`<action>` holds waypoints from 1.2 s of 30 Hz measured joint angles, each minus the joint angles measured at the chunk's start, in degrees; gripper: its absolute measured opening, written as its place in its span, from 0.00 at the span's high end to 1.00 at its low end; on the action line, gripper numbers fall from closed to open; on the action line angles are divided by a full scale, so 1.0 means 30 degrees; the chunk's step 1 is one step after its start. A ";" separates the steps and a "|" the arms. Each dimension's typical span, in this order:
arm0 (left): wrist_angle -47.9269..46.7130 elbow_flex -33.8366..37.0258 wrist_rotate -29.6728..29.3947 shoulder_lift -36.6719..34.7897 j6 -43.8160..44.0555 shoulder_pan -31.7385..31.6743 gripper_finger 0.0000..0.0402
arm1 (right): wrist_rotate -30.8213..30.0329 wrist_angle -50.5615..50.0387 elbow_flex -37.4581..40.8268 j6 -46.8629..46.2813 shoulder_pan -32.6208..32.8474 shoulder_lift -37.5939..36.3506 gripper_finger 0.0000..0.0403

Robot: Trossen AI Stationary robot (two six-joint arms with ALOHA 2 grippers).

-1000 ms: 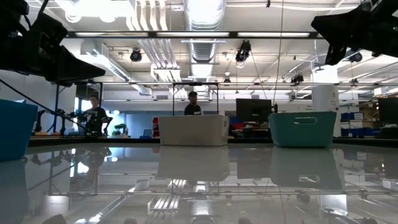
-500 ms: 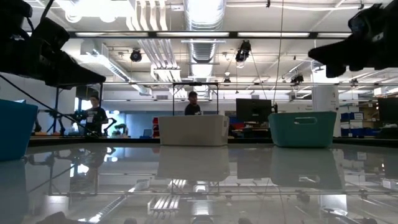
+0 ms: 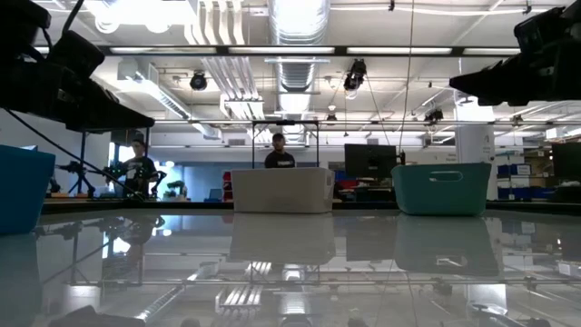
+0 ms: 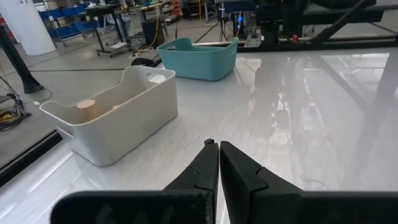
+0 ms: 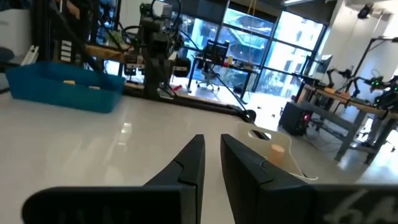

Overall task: Sort & place blocks by color
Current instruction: Return to Home Position

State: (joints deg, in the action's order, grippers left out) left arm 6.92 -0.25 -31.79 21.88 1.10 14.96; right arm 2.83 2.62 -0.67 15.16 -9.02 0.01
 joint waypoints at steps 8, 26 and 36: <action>-0.0007 0.0000 0.0000 0.0569 -0.0004 0.0000 1.00 | 0.0020 0.0056 0.0000 -0.1423 -0.0002 0.0453 0.89; -0.0029 0.0000 0.0007 0.1750 0.0002 0.0007 1.00 | 0.0026 0.0049 0.0015 -0.2209 -0.0003 0.0643 0.89; -0.0029 0.0000 0.0007 0.2282 0.0002 0.0003 1.00 | 0.0022 0.0047 0.0022 -0.2204 0.0000 0.0650 0.89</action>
State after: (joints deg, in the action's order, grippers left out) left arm 6.83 -0.25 -31.77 28.73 1.10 14.97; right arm 2.90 2.76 -0.60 8.55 -9.02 1.96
